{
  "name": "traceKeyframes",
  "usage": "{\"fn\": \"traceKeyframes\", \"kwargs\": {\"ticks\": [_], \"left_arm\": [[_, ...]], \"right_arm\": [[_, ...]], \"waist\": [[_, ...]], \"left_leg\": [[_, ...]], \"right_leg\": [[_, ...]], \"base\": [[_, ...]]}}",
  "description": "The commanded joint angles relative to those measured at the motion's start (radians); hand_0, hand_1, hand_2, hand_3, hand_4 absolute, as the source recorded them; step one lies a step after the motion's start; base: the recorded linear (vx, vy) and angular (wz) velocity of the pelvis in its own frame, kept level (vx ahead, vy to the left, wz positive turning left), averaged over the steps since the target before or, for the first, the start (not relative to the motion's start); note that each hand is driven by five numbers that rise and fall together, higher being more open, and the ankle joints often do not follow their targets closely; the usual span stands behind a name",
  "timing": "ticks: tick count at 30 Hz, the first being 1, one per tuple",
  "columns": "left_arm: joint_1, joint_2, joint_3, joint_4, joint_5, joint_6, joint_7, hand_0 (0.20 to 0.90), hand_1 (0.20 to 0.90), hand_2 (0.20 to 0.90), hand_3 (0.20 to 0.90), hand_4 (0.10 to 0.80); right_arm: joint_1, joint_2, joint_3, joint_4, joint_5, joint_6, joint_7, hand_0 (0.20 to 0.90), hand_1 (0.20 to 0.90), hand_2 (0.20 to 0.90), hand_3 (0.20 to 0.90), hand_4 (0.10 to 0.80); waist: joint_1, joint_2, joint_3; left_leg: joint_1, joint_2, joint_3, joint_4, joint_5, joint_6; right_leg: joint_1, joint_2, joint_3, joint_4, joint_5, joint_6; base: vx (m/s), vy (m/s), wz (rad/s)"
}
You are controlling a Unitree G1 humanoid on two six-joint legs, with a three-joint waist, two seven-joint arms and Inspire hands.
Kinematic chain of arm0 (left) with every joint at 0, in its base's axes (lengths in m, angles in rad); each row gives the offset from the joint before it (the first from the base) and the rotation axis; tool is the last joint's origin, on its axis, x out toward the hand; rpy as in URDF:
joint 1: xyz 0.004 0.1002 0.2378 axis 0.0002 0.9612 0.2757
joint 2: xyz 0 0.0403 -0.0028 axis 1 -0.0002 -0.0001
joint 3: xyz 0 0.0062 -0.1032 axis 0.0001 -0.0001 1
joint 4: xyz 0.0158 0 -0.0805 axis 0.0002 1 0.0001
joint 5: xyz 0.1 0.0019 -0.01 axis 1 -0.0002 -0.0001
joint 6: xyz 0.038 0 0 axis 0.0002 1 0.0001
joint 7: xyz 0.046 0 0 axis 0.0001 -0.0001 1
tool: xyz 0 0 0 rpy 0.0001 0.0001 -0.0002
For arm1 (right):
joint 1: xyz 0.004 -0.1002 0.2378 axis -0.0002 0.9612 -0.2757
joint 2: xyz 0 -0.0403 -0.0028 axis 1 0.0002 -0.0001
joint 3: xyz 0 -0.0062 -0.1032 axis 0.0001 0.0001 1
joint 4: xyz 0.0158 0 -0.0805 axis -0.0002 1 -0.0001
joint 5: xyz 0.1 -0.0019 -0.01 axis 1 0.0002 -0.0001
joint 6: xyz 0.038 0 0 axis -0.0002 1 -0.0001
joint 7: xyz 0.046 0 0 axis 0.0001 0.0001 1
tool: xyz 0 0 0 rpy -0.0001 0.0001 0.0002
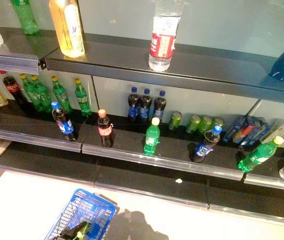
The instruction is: Pick up the drink and place into the basket.
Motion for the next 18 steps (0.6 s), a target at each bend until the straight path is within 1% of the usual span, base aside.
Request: {"fn": "traceKeyframes", "kwargs": {"ticks": [1, 3, 9, 13, 18], "left_arm": [[-0.007, -0.004, -0.023, 0.048, 0.072, -0.011, -0.011, 0.3, 0.3, 0.3, 0.2, 0.1], [-0.005, -0.011, -0.019, 0.06, 0.1, -0.014, 0.0, 0.3, 0.3, 0.3, 0.2, 0.1], [-0.004, -0.005, -0.021, 0.063, 0.109, -0.013, -0.006, 0.3, 0.3, 0.3, 0.2, 0.1], [0.002, -0.003, -0.024, 0.062, 0.11, -0.013, -0.01, 0.3, 0.3, 0.3, 0.2, 0.1], [0.002, -0.004, -0.028, 0.06, 0.119, -0.01, -0.008, 0.3, 0.3, 0.3, 0.2, 0.1]], "right_arm": [[-0.061, 0.006, -0.016, 0.056, 0.009, 0.003, 0.019, 0.9, 0.9, 0.9, 0.9, 0.8], [-0.065, 0.011, -0.012, 0.06, -0.001, 0.005, 0.016, 0.9, 0.9, 0.9, 0.9, 0.8], [-0.069, 0.001, -0.013, 0.071, -0.02, 0.002, 0.004, 0.9, 0.9, 0.9, 0.9, 0.8], [-0.069, 0.001, -0.005, 0.068, -0.06, -0.022, -0.018, 0.9, 0.9, 0.9, 0.9, 0.8], [-0.072, 0.003, 0.008, 0.06, -0.066, -0.046, -0.033, 0.9, 0.9, 0.9, 0.9, 0.8]], "waist": [[0.006, 0.019, 0.052], [0.007, 0.017, 0.05], [0.011, 0.018, 0.042], [0.014, 0.02, 0.038], [0.016, 0.02, 0.036]], "left_leg": [[-0.014, 0.082, 0.005, 0.003, 0.02, -0.044], [-0.012, 0.082, 0.003, 0.003, 0.02, -0.044], [-0.007, 0.083, 0.0, 0.003, 0.017, -0.044], [-0.005, 0.083, -0.002, 0.003, 0.02, -0.044], [-0.003, 0.083, -0.004, 0.003, 0.02, -0.045]], "right_leg": [[0.004, -0.063, 0.018, 0.021, -0.003, 0.055], [0.006, -0.062, 0.021, 0.02, -0.004, 0.054], [0.018, -0.06, 0.017, 0.013, -0.007, 0.052], [0.022, -0.059, 0.017, 0.013, -0.008, 0.05], [0.025, -0.059, 0.015, 0.014, -0.01, 0.05]], "base": [[0.0, 0.0, 0.0], [0.0, 0.0, 0.0], [0.0, 0.0, 0.0], [0.0, 0.0, 0.0], [0.0, 0.0, 0.0]]}}
